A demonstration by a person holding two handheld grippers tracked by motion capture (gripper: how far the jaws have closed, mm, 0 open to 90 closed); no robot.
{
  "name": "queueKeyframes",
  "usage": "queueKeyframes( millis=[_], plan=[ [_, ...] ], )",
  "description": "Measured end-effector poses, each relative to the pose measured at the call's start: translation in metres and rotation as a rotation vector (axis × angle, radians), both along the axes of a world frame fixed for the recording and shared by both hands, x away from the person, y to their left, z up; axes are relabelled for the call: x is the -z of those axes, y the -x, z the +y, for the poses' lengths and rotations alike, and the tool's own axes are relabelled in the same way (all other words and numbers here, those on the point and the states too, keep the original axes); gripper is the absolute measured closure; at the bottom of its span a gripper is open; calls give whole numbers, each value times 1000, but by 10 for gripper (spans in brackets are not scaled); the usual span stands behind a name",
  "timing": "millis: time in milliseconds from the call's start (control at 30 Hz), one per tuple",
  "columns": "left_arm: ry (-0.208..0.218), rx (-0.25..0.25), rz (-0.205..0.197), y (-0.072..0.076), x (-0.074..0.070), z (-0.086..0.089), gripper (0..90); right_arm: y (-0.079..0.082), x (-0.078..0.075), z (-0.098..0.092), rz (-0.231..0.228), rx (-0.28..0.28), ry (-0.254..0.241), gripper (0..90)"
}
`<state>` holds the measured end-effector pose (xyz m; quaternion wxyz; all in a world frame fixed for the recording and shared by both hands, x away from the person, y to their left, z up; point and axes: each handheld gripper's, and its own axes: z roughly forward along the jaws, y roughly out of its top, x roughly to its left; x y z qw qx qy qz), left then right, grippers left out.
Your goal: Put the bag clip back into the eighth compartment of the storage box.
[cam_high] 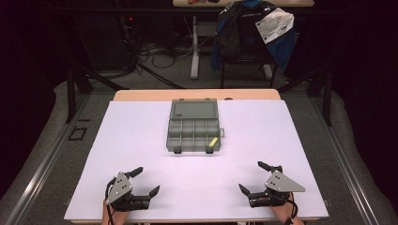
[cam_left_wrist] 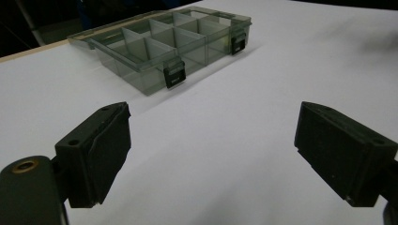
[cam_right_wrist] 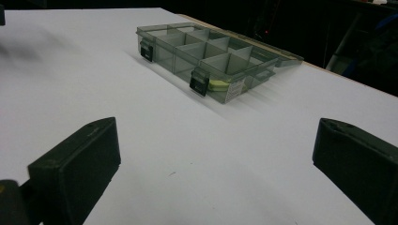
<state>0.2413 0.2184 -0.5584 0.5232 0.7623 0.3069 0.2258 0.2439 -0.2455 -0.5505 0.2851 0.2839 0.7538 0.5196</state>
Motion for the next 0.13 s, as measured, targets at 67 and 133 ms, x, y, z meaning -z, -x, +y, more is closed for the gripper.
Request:
queueKeyframes(
  millis=[67,133],
  plan=[
    [0,-2,-1,-1,0,0,112,1,0,1,-2,4,7,6],
    [2,-1,1,-1,0,1,112,1,-1,1,1,5,6,6]
  ],
)
